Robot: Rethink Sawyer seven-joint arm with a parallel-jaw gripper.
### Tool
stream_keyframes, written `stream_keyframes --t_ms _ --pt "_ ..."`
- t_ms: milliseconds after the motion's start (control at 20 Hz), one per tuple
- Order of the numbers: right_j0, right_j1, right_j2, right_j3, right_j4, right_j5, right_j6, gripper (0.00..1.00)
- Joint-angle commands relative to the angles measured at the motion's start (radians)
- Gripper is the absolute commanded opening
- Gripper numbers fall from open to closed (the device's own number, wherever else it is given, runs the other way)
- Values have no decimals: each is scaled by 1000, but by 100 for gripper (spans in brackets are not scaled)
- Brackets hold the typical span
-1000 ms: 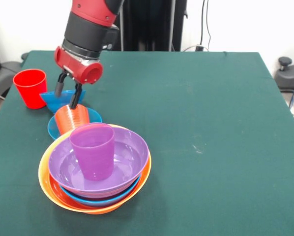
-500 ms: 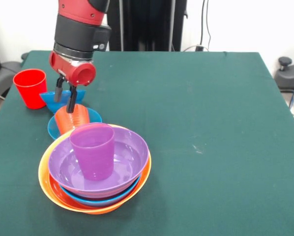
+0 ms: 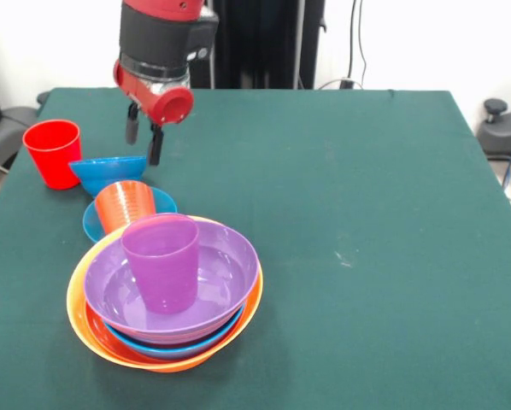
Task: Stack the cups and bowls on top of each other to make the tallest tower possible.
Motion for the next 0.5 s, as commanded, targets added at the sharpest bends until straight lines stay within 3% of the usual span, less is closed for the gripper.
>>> stream_keyframes --t_ms 50,500 --pt "41 -72 83 25 16 199 -91 100" --pt "47 -53 52 69 -59 34 -33 100"
